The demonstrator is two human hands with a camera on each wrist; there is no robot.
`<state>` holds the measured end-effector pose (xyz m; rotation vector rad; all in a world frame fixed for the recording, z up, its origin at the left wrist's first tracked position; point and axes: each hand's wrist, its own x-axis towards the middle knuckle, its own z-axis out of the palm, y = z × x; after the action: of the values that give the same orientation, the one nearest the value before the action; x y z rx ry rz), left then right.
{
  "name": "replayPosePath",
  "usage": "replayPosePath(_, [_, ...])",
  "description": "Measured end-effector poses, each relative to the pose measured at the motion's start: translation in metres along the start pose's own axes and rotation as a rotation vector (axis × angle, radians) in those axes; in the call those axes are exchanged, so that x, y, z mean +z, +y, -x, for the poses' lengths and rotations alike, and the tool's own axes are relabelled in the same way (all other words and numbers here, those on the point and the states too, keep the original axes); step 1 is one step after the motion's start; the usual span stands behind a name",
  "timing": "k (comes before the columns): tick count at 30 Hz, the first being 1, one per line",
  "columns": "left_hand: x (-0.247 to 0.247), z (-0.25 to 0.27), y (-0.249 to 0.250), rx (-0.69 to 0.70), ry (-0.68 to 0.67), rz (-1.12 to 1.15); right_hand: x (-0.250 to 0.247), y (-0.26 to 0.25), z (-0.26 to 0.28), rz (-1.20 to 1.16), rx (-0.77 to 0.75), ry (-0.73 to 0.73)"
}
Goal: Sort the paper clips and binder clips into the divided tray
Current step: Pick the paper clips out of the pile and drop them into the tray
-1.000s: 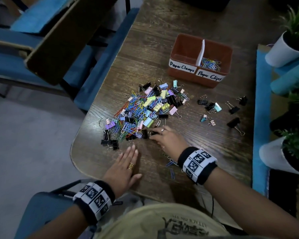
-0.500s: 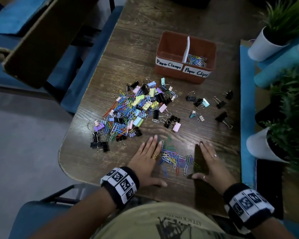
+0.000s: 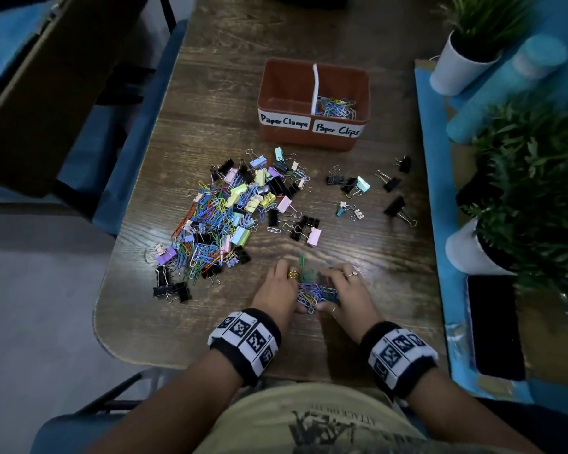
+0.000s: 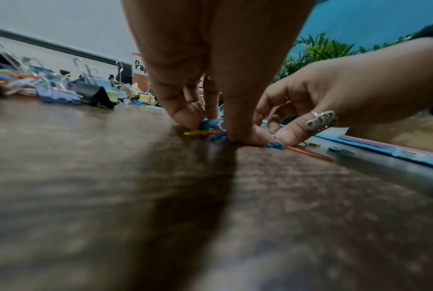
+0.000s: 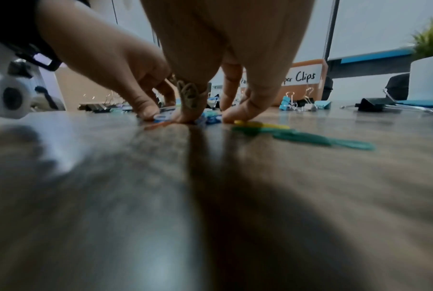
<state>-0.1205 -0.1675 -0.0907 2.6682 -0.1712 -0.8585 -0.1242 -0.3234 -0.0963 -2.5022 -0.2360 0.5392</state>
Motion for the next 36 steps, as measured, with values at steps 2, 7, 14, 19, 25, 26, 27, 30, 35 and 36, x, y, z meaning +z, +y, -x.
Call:
replayPosePath(2, [-0.004, -0.006, 0.002, -0.026, -0.039, 0.124, -0.004, -0.005, -0.009, 0.017, -0.014, -0.063])
replayPosePath(7, [-0.01, -0.014, 0.007, -0.104, -0.037, 0.104, -0.01, -0.016, -0.027, 0.173, -0.051, -0.232])
replayPosePath(14, [-0.013, -0.021, 0.011, -0.074, -0.055, -0.028, -0.003, -0.02, -0.028, 0.34, -0.012, -0.213])
replayPosePath(19, [-0.024, -0.026, 0.001, -0.094, -0.093, 0.012, -0.003, -0.017, -0.029, 0.404, 0.042, -0.237])
replayPosePath(25, [-0.065, -0.025, 0.005, -0.079, -0.132, -0.024, -0.012, -0.009, -0.028, 0.274, 0.043, -0.191])
replayPosePath(26, [-0.073, -0.025, 0.006, -0.048, -0.084, -0.02, -0.014, -0.007, -0.028, 0.215, 0.066, -0.185])
replayPosePath(27, [-0.082, -0.026, 0.008, -0.009, -0.029, -0.012, -0.016, -0.005, -0.028, 0.151, 0.083, -0.173])
replayPosePath(30, [-0.117, -0.037, 0.016, 0.055, 0.07, 0.028, -0.03, 0.0, -0.027, -0.054, 0.109, -0.055])
replayPosePath(35, [-0.19, -0.077, 0.04, 0.113, 0.227, 0.089, -0.089, -0.009, -0.05, -0.347, 0.162, 0.228])
replayPosePath(36, [-0.204, -0.091, 0.044, 0.117, 0.252, 0.093, -0.102, -0.011, -0.065, -0.348, 0.147, 0.293])
